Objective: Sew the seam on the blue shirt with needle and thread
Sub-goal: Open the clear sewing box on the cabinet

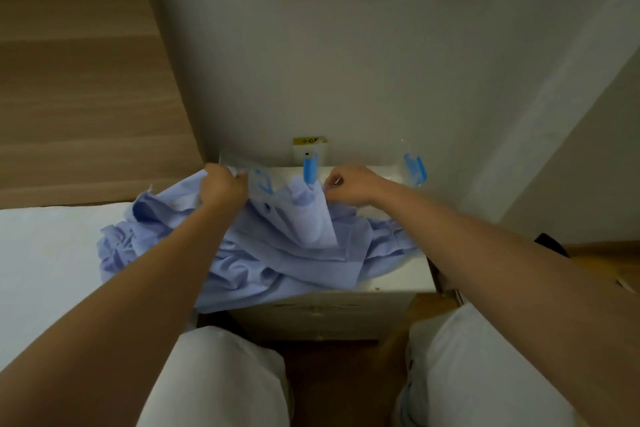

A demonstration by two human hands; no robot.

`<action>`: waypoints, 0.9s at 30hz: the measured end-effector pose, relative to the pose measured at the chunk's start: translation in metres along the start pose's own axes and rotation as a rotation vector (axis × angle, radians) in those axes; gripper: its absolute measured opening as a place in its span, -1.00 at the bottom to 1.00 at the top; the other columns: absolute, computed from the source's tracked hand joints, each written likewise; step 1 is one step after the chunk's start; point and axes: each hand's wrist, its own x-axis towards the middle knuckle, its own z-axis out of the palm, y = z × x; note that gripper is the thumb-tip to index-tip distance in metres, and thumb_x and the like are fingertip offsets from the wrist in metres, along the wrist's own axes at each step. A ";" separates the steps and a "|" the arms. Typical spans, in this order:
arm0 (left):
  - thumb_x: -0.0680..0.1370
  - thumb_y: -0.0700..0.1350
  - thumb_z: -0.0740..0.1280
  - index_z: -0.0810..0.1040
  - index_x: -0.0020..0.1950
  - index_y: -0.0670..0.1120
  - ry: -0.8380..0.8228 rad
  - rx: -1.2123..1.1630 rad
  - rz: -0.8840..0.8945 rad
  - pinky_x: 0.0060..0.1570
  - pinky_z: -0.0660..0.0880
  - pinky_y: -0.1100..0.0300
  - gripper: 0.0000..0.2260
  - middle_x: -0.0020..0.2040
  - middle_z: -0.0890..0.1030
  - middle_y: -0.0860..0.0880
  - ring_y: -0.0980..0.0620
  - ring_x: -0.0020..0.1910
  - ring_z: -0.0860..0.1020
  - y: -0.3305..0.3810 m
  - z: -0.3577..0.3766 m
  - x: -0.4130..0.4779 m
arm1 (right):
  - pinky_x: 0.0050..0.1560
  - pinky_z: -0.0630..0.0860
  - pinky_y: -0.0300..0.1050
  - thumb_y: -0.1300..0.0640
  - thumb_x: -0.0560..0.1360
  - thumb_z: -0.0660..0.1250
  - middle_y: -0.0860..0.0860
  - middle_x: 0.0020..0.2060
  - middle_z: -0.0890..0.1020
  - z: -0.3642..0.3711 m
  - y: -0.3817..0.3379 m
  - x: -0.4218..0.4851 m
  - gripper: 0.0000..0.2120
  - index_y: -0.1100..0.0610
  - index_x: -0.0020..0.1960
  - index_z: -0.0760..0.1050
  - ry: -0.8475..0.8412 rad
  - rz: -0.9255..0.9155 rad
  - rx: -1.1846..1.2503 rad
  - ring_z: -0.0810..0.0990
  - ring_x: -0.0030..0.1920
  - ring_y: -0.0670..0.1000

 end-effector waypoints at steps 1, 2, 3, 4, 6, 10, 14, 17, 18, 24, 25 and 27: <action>0.59 0.02 0.25 0.27 0.37 -0.34 -0.009 0.076 0.009 0.22 0.35 -0.12 -0.48 0.30 0.39 -0.34 -0.34 0.27 0.39 0.002 0.003 -0.001 | 0.19 0.49 0.07 -0.09 0.54 0.27 0.09 0.11 0.62 0.000 0.002 -0.001 -0.66 0.13 0.16 0.55 -0.011 -0.028 -0.078 0.57 0.09 0.13; 0.59 0.07 0.24 0.25 0.40 -0.32 -0.018 0.154 0.002 0.27 0.29 -0.13 -0.44 0.36 0.31 -0.32 -0.33 0.34 0.31 0.005 0.006 -0.002 | 0.18 0.50 0.07 -0.02 0.55 0.26 0.10 0.12 0.62 -0.001 0.003 -0.002 -0.70 0.13 0.17 0.55 -0.006 -0.056 -0.124 0.56 0.10 0.14; 0.58 0.10 0.24 0.23 0.43 -0.30 0.000 0.228 0.008 0.31 0.24 -0.13 -0.40 0.41 0.25 -0.30 -0.31 0.38 0.23 0.008 0.008 -0.003 | 0.19 0.50 0.07 0.05 0.57 0.24 0.10 0.15 0.60 -0.002 0.006 -0.002 -0.73 0.12 0.20 0.55 -0.003 -0.072 -0.140 0.55 0.12 0.14; 0.57 0.10 0.26 0.23 0.43 -0.29 0.041 0.277 0.038 0.34 0.20 -0.13 -0.40 0.43 0.20 -0.29 -0.29 0.40 0.18 0.009 0.009 -0.003 | 0.20 0.49 0.06 0.10 0.57 0.23 0.10 0.20 0.58 -0.004 0.008 -0.004 -0.73 0.11 0.24 0.53 0.000 -0.088 -0.147 0.54 0.15 0.14; 0.55 0.03 0.31 0.32 0.38 -0.26 0.127 0.343 0.156 0.34 0.17 -0.10 -0.48 0.43 0.19 -0.29 -0.29 0.39 0.18 0.014 0.012 -0.005 | 0.21 0.45 -0.03 0.11 0.60 0.21 0.11 0.25 0.55 -0.007 0.015 -0.005 -0.69 0.14 0.31 0.48 -0.002 -0.109 -0.127 0.51 0.20 0.13; 0.59 -0.11 0.24 0.46 0.35 -0.11 0.030 0.272 0.427 0.28 0.29 -0.01 -0.67 0.33 0.40 -0.24 -0.25 0.28 0.35 0.037 0.024 -0.011 | 0.18 0.44 -0.05 0.19 0.60 0.20 0.16 0.19 0.56 -0.014 0.032 -0.006 -0.64 0.19 0.39 0.38 0.248 -0.107 0.183 0.53 0.18 0.15; 0.58 -0.18 0.27 0.54 0.27 -0.13 -0.165 0.106 0.520 0.15 0.42 0.08 -0.73 0.27 0.46 -0.20 -0.19 0.17 0.51 0.060 0.047 -0.012 | 0.20 0.45 0.01 0.20 0.59 0.20 0.17 0.18 0.56 -0.026 0.053 0.000 -0.67 0.22 0.34 0.40 0.351 -0.027 0.157 0.53 0.18 0.17; 0.56 -0.20 0.29 0.58 0.21 -0.15 -0.196 0.114 0.580 0.08 0.41 0.11 -0.76 0.24 0.49 -0.20 -0.19 0.14 0.52 0.073 0.063 -0.012 | 0.00 0.52 -0.01 0.15 0.61 0.14 0.14 -0.18 0.61 -0.032 0.065 -0.001 -0.78 0.23 0.01 0.53 -0.008 0.044 -0.010 0.64 -0.04 0.22; 0.56 -0.21 0.29 0.59 0.20 -0.16 -0.193 0.121 0.606 0.06 0.41 0.12 -0.77 0.22 0.52 -0.20 -0.18 0.14 0.52 0.076 0.067 -0.010 | -0.04 0.53 -0.01 0.15 0.61 0.14 0.11 -0.31 0.58 -0.036 0.067 0.000 -0.74 0.26 -0.07 0.54 -0.071 0.052 -0.018 0.64 -0.15 0.21; 0.54 -0.20 0.30 0.62 0.14 -0.13 -0.189 0.225 0.681 0.06 0.42 0.11 -0.79 0.13 0.60 -0.16 -0.15 0.10 0.53 0.093 0.084 0.010 | 0.02 0.52 -0.05 0.20 0.60 0.21 0.18 0.18 0.60 -0.057 0.073 0.037 -0.72 0.26 0.26 0.52 -0.048 0.080 -0.040 0.61 0.11 0.16; 0.53 -0.20 0.29 0.63 0.12 -0.12 -0.181 0.240 0.679 0.04 0.44 0.11 -0.79 0.10 0.61 -0.14 -0.14 0.08 0.55 0.095 0.086 0.014 | 0.08 0.53 -0.07 0.24 0.59 0.21 0.14 0.21 0.57 -0.057 0.075 0.042 -0.71 0.23 0.28 0.51 -0.051 0.087 -0.078 0.59 0.14 0.14; 0.53 -0.20 0.27 0.62 0.10 -0.09 -0.174 0.275 0.675 0.00 0.47 0.12 -0.79 0.03 0.65 -0.09 -0.12 0.03 0.57 0.099 0.088 0.021 | 0.17 0.52 -0.07 0.30 0.57 0.23 0.13 0.25 0.55 -0.053 0.078 0.054 -0.69 0.22 0.30 0.51 -0.109 0.106 -0.199 0.55 0.19 0.12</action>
